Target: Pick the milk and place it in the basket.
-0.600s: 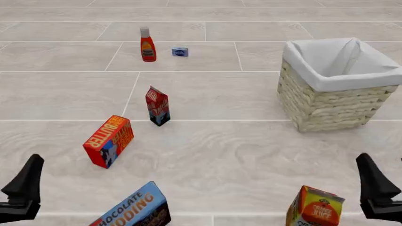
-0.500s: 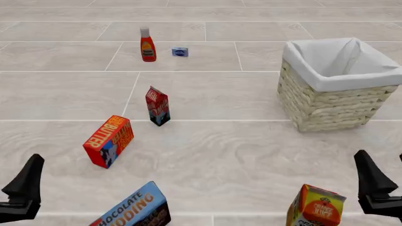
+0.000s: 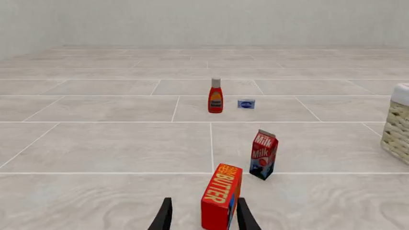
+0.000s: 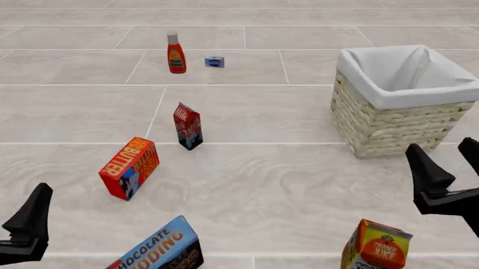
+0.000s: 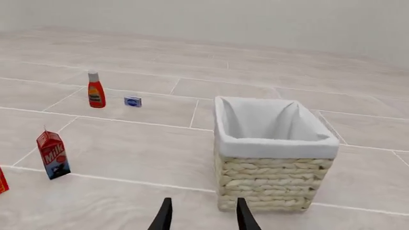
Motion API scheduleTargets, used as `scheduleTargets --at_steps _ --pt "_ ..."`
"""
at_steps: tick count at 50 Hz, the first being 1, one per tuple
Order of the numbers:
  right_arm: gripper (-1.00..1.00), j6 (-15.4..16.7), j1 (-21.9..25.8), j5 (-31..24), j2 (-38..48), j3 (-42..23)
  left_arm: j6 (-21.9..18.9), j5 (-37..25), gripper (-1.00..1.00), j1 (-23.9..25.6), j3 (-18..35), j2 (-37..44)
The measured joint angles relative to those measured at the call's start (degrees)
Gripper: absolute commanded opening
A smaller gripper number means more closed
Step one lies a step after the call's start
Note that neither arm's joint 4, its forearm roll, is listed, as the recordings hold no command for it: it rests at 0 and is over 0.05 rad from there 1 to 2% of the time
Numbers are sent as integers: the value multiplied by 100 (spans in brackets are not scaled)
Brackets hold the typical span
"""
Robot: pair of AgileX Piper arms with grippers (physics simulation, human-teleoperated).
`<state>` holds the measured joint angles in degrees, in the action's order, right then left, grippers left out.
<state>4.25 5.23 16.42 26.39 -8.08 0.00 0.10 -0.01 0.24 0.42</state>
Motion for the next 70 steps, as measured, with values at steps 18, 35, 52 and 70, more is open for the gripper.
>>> scheduleTargets --at_steps 18,35,52,70 --pt "100 399 1232 112 1677 -1340 0 0 100 0 0 1" --pt "100 600 2202 -320 2993 -2716 0 0 100 0 1 2" --pt "100 752 2912 -895 4536 -4210 0 1 100 0 1 2" --pt "100 747 3224 -1834 6161 -6065 0 0 100 0 1 2"
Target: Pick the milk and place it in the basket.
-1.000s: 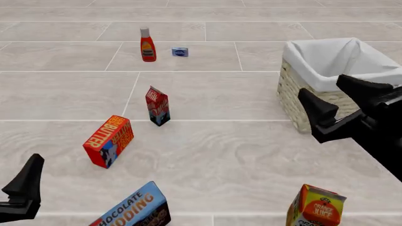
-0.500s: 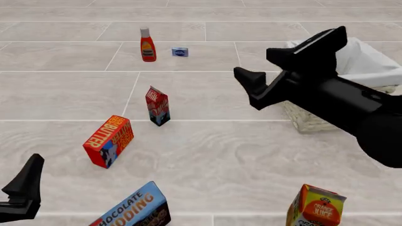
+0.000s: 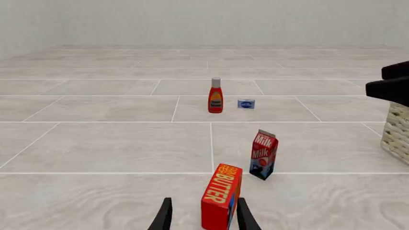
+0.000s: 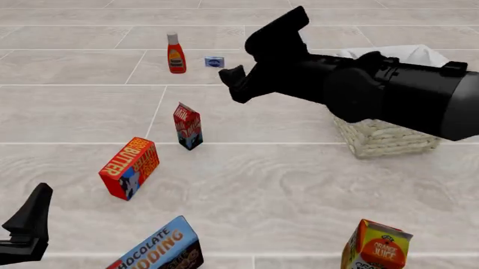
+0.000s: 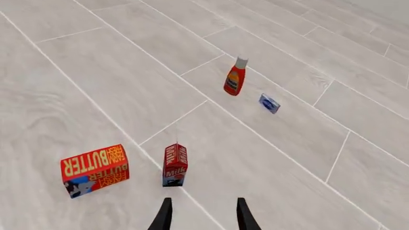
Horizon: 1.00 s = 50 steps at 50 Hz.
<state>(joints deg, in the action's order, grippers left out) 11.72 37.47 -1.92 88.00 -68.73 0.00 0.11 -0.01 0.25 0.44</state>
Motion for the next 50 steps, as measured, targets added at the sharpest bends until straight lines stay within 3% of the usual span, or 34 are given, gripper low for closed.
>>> scheduleTargets --at_steps 22,50 --pt "100 106 247 -1308 1760 -2136 0 0 100 0 0 0" --pt "100 -215 268 -2056 3462 -4101 0 0 100 0 0 -1"
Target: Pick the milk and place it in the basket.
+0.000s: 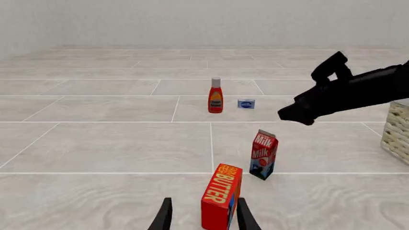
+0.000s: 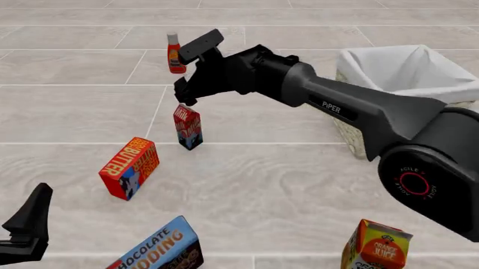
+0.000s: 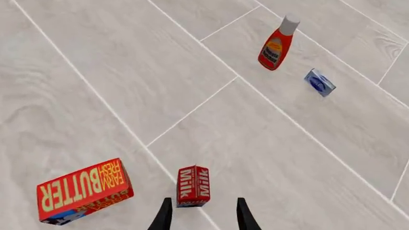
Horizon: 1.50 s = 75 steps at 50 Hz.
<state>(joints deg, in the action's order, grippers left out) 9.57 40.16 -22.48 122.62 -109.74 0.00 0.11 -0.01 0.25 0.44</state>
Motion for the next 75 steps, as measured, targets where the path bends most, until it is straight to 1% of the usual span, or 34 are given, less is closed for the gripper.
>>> scheduleTargets --at_steps 25,40,72,73,75 --pt "100 -349 27 -127 1045 -872 0 0 100 0 0 0" --pt "100 -464 7 -229 1538 -1319 0 0 100 0 0 0" --pt "100 -644 74 -222 2132 -1645 0 0 100 0 0 0" --pt "-100 -651 76 -219 2142 -1646 0 0 100 0 0 0" --pt "-100 -654 64 -205 2132 -1645 0 0 100 0 0 0"
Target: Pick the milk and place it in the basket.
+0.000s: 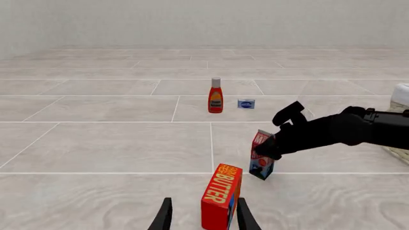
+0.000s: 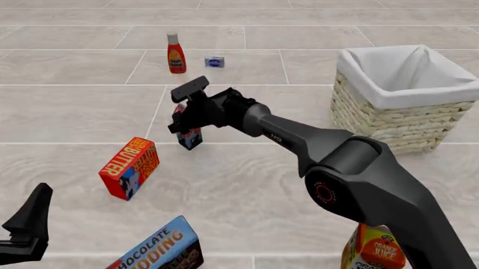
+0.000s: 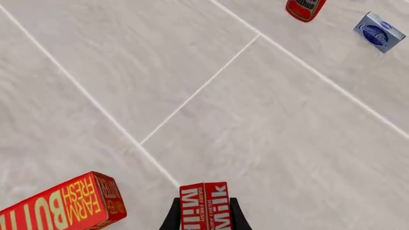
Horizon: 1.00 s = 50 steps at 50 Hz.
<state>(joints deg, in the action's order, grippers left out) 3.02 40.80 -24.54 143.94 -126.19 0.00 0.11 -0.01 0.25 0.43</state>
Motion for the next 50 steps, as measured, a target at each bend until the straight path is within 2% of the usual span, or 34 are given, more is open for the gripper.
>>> scheduleTargets --at_steps 23,50 --pt "-100 300 -13 129 -373 530 0 0 100 0 0 0" --pt "-100 645 -202 445 -1758 1667 0 0 100 0 0 0"
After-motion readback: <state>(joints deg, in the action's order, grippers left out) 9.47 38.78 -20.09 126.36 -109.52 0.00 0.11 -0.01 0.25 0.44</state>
